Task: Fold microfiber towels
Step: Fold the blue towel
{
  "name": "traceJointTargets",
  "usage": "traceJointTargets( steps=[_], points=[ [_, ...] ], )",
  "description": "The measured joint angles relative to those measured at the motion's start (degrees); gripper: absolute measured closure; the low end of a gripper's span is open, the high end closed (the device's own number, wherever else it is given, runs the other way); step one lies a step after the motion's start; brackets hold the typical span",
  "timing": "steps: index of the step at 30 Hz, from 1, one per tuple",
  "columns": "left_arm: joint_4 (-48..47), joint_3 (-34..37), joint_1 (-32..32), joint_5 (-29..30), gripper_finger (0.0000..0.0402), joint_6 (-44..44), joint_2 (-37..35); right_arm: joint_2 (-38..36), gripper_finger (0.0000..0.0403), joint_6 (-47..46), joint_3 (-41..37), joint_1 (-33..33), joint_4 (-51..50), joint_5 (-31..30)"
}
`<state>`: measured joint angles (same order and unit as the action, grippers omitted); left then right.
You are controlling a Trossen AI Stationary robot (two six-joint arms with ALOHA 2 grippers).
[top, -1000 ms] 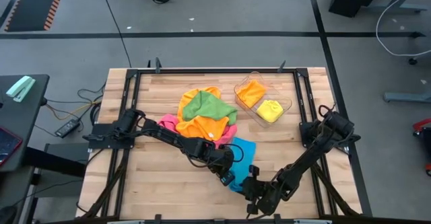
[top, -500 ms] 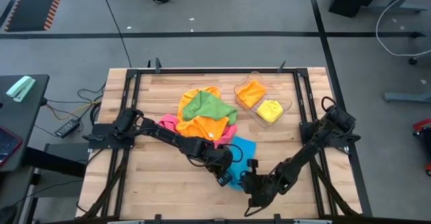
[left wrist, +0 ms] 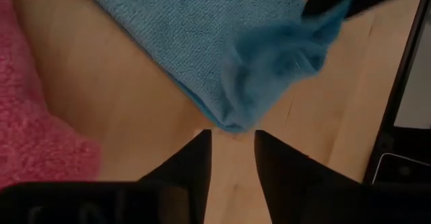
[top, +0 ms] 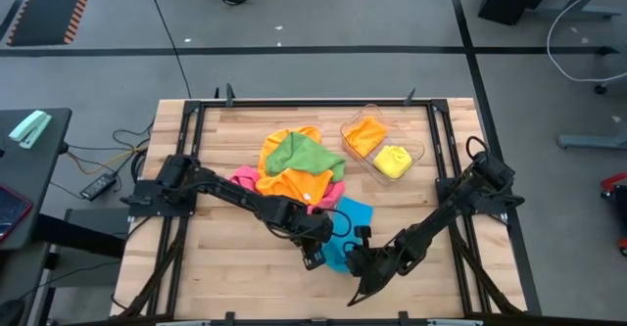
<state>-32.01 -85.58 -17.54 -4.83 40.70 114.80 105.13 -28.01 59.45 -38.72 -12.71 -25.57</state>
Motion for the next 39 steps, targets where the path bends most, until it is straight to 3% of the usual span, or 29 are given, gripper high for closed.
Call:
traceJointTargets(
  steps=[23,39],
  points=[
    [3.75,0.04,-1.13,0.54,0.0323,-2.40,0.07,-2.44,0.0363,0.58,-4.69,3.76,-2.67,2.57],
    [9.72,0.01,-2.01,5.20,0.0330,-2.99,1.43,-2.44,0.0363,10.32,-5.78,7.87,0.71,3.64]
  ],
)
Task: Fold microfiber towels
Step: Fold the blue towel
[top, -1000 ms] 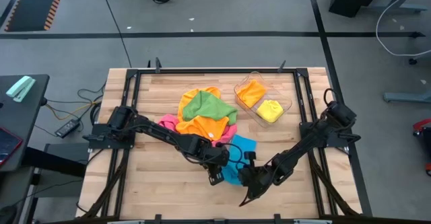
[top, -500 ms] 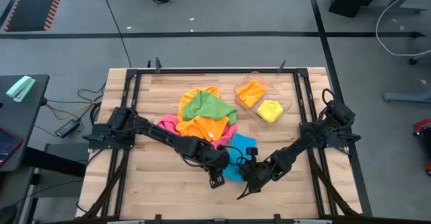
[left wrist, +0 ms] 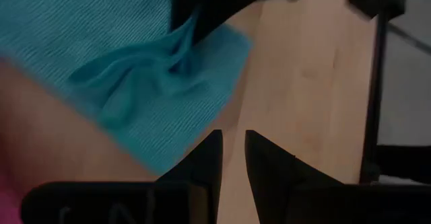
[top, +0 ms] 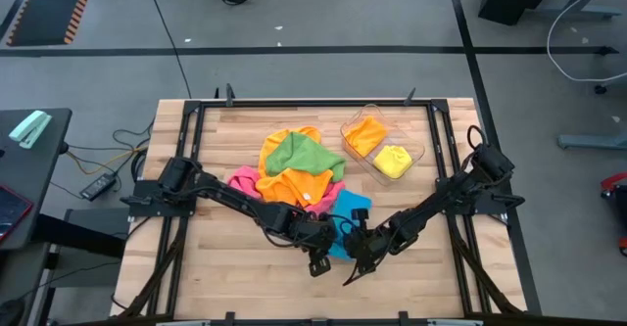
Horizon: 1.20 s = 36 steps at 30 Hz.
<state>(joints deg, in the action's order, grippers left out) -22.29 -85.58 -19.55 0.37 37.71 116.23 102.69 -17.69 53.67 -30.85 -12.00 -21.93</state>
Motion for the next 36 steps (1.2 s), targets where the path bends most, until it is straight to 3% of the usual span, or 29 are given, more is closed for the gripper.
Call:
traceJointTargets(
  steps=[9,18,23,28,31,36],
  points=[
    [1.69,-0.02,0.04,5.60,0.0325,0.55,2.38,0.02,0.0350,-1.74,0.00,0.35,-0.26,1.05],
    [0.28,0.08,0.15,7.56,0.0340,0.60,4.63,-0.51,0.0263,-3.55,0.77,0.38,-4.04,3.10],
    [0.79,0.06,0.13,8.17,0.0345,0.87,4.63,-4.73,0.0234,-4.39,2.71,0.35,-11.63,3.65],
    [0.66,0.04,0.00,8.23,0.0346,1.57,4.60,-10.60,0.0229,-5.20,2.68,0.34,-16.24,2.56],
    [0.65,0.04,0.02,8.21,0.0346,2.12,4.53,-13.14,0.0233,-7.84,0.64,-0.38,-15.01,1.10],
    [-0.32,0.06,-0.20,7.29,0.0357,1.58,3.45,-14.04,0.0235,-13.80,-5.74,-3.42,-4.51,0.97]
  ],
)
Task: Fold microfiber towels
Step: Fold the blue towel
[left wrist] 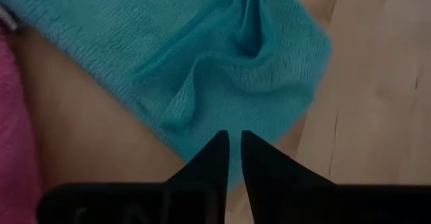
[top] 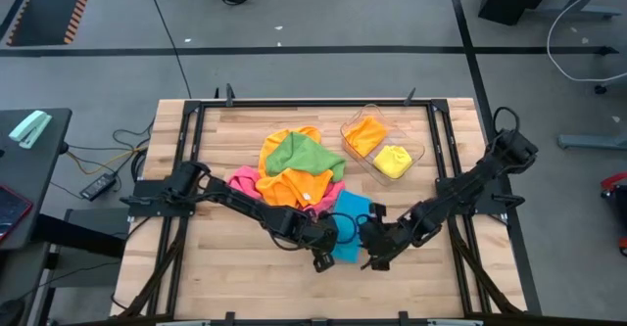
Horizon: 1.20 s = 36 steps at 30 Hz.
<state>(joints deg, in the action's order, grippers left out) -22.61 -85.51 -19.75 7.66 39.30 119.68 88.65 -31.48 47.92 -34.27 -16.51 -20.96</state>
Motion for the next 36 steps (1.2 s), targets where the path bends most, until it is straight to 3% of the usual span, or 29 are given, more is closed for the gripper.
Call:
traceJointTargets(
  steps=[5,12,16,21,26,30,36],
  points=[
    [0.03,-0.05,-0.79,-2.37,0.0373,-8.30,-2.20,0.03,0.0235,-4.10,-4.36,-4.42,8.43,0.03],
    [0.96,-0.03,-2.96,-3.39,0.0378,-29.04,-3.53,1.84,0.0234,7.64,-4.33,-9.20,15.96,0.09],
    [0.71,-0.06,-4.16,-2.12,0.0337,-37.22,-2.74,5.07,0.0221,7.78,-3.24,-8.70,15.66,0.01],
    [-0.95,-0.02,-5.01,2.46,0.0249,-44.37,-1.44,9.26,0.0191,13.54,1.66,-8.15,13.99,0.74],
    [-0.24,-0.10,-5.24,4.98,0.0181,-53.96,0.00,11.99,0.0173,16.31,6.81,-7.29,9.53,-2.48],
    [-0.97,0.03,-5.03,6.41,0.0169,-57.41,1.85,11.49,0.0176,16.08,7.08,-6.93,7.98,-3.39],
    [0.98,-0.15,-4.44,9.30,0.0200,-58.42,4.28,10.89,0.0184,11.51,7.14,-7.85,4.76,-4.26]
  ],
)
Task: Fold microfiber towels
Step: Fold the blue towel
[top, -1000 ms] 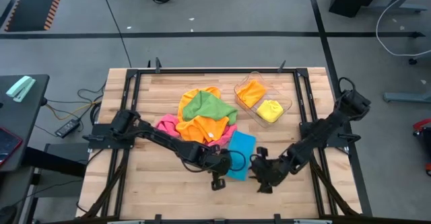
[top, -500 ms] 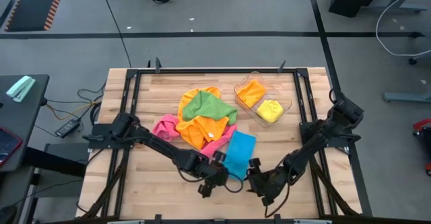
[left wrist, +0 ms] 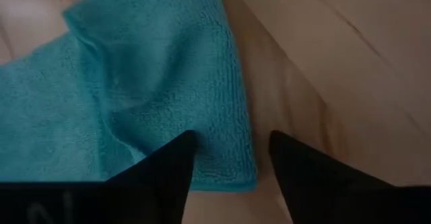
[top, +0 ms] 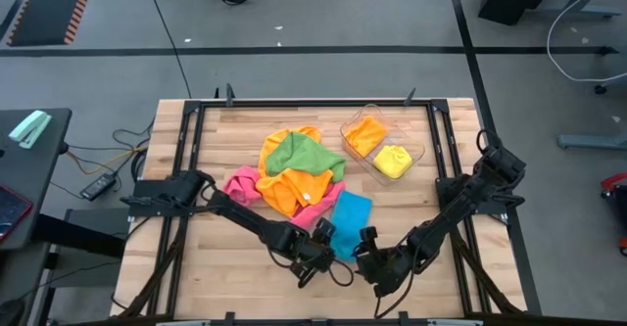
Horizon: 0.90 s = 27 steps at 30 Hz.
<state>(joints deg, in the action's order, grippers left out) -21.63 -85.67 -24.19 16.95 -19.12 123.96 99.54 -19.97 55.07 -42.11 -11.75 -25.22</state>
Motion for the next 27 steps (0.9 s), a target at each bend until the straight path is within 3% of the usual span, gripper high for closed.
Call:
traceJointTargets(
  steps=[8,15,17,27],
  points=[
    [-0.20,0.00,0.01,0.56,0.0259,0.99,0.33,-0.13,0.0187,-0.82,0.00,-0.68,-0.30,0.16],
    [0.29,0.09,0.03,0.18,0.0362,9.54,0.55,-0.13,0.0187,-0.80,0.00,-0.67,1.23,0.18],
    [0.69,0.09,0.30,-2.29,0.0387,11.33,0.55,-0.13,0.0187,-0.71,0.00,-0.65,2.12,0.17],
    [2.49,0.14,1.41,-14.14,0.0393,26.01,-4.32,-0.17,0.0187,-2.11,-0.04,1.24,3.00,-0.86]
  ],
)
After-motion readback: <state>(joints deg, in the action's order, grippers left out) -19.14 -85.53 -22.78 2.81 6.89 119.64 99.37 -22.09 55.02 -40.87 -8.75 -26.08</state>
